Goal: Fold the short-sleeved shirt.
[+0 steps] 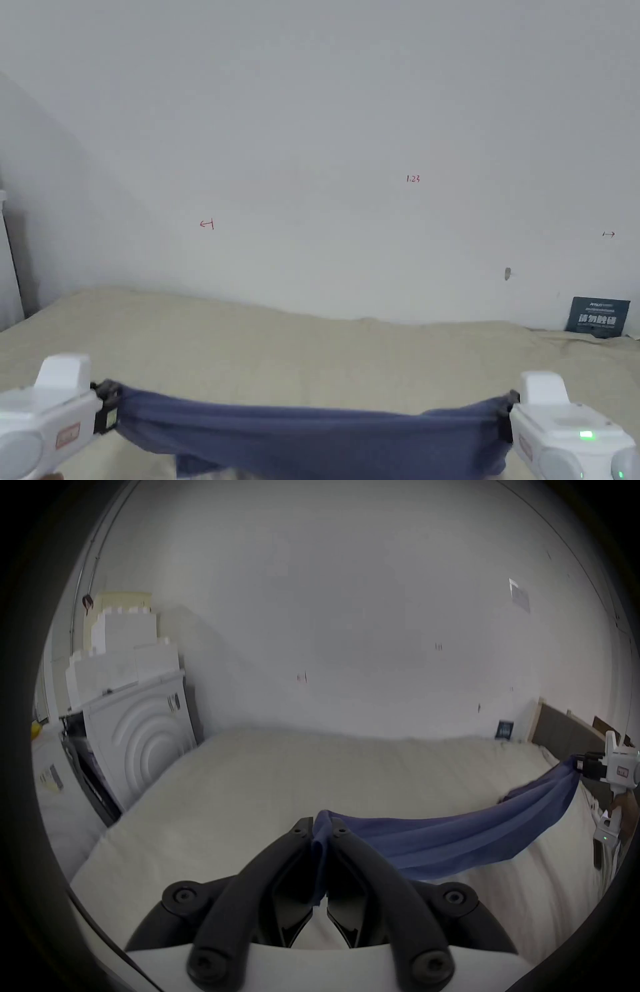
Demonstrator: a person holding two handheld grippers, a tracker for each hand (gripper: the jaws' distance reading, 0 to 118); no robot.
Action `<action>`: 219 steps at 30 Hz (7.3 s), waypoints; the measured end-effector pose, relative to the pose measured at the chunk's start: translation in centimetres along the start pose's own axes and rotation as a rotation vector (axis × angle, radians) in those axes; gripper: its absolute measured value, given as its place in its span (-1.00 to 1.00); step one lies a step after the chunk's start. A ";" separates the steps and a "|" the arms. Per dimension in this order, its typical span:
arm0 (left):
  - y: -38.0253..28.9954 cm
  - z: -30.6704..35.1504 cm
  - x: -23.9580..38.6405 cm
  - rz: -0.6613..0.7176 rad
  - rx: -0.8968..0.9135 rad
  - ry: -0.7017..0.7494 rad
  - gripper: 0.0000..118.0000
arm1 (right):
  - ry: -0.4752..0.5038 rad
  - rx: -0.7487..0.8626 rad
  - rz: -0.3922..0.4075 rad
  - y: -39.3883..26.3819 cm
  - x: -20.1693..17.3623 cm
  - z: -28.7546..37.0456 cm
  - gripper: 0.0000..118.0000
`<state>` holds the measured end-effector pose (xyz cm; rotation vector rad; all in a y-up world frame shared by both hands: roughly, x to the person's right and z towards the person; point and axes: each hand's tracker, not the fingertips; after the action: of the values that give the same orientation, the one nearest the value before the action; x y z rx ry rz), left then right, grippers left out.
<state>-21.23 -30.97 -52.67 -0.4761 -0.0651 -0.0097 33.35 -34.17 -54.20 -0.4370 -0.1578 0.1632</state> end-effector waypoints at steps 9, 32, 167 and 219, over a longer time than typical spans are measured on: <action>-15.6 5.5 0.7 0.039 -0.158 0.000 -0.97 | -0.028 -0.132 0.013 -15.4 -1.7 6.7 -0.89; -22.0 10.3 0.3 0.099 -0.209 -0.016 -0.50 | -0.031 -0.155 -0.077 -20.8 -2.3 13.7 -0.19; 10.1 11.3 0.2 -0.005 0.144 -0.041 -1.00 | 0.090 0.209 -0.085 12.0 6.9 16.9 -0.98; 15.5 8.3 0.2 0.035 0.159 -0.051 -1.00 | -0.003 0.297 -0.044 17.1 5.7 16.5 -0.98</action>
<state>-21.11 -13.43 -52.38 -0.3184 -0.1062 0.0418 33.70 -11.08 -46.20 -0.1376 -0.1434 0.1412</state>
